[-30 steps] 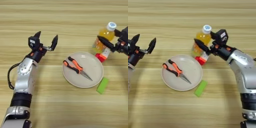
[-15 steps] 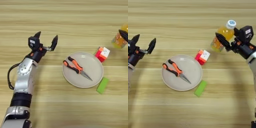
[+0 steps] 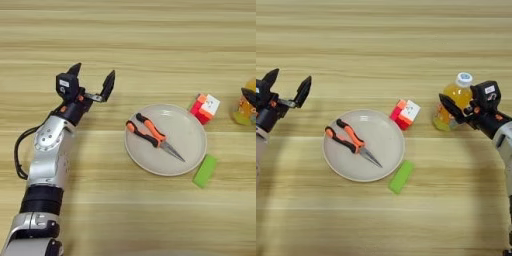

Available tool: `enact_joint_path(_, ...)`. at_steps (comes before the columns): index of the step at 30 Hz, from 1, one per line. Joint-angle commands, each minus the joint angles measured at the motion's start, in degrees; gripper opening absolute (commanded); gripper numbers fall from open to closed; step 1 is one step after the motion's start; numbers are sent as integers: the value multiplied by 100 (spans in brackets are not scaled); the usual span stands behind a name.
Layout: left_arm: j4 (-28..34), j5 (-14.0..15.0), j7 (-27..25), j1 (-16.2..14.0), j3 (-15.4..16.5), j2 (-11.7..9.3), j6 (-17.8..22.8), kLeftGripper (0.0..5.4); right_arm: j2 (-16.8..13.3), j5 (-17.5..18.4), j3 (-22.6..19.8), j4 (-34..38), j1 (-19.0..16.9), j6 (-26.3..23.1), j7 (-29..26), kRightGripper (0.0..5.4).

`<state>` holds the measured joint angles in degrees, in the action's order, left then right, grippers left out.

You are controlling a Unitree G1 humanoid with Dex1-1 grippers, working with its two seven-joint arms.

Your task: Move the objects on the table

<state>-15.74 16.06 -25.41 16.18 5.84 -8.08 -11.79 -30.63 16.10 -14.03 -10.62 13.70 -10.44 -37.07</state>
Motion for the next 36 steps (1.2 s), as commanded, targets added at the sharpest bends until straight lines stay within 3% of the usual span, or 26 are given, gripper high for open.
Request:
enact_joint_path(1,-9,-59,-10,31,1,-59,-14,540,-67,-133,42,-147,137,276,36,355)
enact_joint_path(16,6,-56,-13,23,0,-55,-9,540,-11,-223,183,-676,310,517,-6,355)
enact_joint_path(17,6,-57,-12,23,0,-55,-9,540,-10,-222,182,-682,313,522,-3,384)
enact_joint_path(31,-25,-57,-15,36,3,-52,-19,540,-7,-215,179,-709,381,535,11,539)
enact_joint_path(36,-34,-58,-17,37,1,-48,-28,540,0,-201,164,-675,398,554,21,539)
